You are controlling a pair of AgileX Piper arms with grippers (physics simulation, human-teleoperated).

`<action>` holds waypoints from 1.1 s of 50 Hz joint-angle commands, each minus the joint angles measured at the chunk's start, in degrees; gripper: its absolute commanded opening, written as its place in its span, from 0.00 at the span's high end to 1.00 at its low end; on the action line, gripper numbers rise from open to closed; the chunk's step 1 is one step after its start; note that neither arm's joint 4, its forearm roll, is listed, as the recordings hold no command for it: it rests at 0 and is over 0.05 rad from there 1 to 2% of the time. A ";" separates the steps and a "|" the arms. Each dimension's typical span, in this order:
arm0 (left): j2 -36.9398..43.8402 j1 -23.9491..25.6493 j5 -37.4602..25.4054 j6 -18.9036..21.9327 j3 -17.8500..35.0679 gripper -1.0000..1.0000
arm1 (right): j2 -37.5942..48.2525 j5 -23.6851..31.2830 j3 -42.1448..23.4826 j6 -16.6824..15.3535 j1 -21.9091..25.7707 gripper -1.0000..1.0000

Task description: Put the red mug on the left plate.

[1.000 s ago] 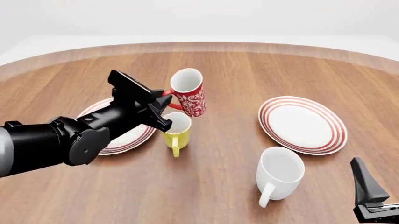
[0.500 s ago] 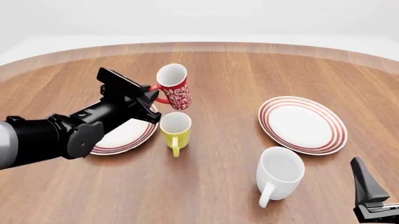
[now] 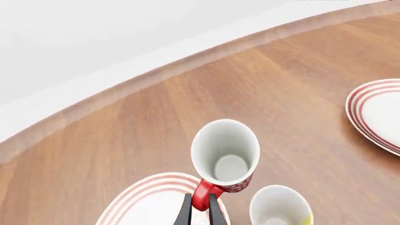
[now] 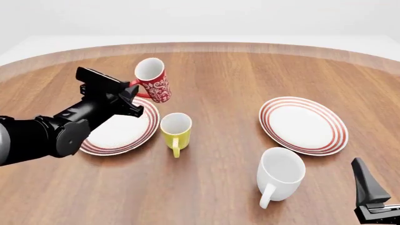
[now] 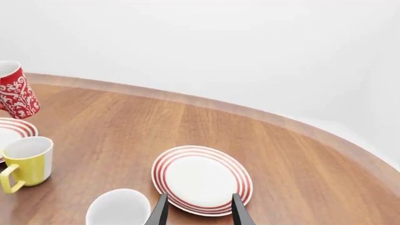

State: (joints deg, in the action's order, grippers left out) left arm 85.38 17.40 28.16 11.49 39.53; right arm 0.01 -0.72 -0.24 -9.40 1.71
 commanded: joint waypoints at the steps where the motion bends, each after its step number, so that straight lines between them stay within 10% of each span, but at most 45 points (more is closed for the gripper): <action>1: -0.32 -3.87 2.91 0.52 -1.81 1.00 | 0.00 0.03 0.00 -0.02 0.03 0.00; 55: 6.96 -14.40 12.06 8.55 -7.09 1.00 | 0.00 0.01 0.00 0.02 0.00 0.00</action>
State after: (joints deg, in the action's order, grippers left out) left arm 91.34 4.66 39.43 18.65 32.27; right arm 0.01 -0.72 -0.25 -9.40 1.71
